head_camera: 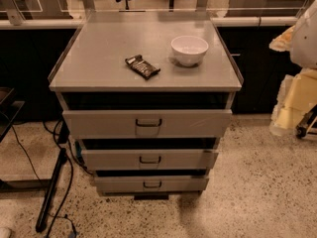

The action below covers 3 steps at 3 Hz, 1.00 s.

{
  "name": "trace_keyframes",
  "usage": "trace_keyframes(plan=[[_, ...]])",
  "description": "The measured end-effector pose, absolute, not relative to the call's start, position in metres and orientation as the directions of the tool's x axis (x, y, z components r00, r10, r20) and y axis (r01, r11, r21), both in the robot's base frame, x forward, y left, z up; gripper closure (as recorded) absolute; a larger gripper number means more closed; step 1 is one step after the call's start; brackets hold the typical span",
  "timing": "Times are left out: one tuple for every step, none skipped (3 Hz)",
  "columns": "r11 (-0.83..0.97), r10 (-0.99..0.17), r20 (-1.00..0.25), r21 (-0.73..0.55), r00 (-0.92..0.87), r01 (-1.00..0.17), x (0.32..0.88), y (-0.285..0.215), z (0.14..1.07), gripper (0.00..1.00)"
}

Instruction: Open top drawer

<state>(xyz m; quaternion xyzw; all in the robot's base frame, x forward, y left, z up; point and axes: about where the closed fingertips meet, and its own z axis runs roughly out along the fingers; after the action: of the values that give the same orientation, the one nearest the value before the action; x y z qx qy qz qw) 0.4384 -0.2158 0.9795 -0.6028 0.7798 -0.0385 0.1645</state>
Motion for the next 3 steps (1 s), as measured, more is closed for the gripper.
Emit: trace_keyframes(plan=[[0.270,-0.953,-0.210,-0.258,-0.219,-0.927,0.438,-0.216,0.980,0.00],[0.238,-0.962,-0.195,-0.270,-0.189,-0.933,0.440,-0.204,0.965,0.00],[0.200,-0.971,-0.181,-0.272,-0.154,-0.941,0.442,-0.190,0.943,0.00]])
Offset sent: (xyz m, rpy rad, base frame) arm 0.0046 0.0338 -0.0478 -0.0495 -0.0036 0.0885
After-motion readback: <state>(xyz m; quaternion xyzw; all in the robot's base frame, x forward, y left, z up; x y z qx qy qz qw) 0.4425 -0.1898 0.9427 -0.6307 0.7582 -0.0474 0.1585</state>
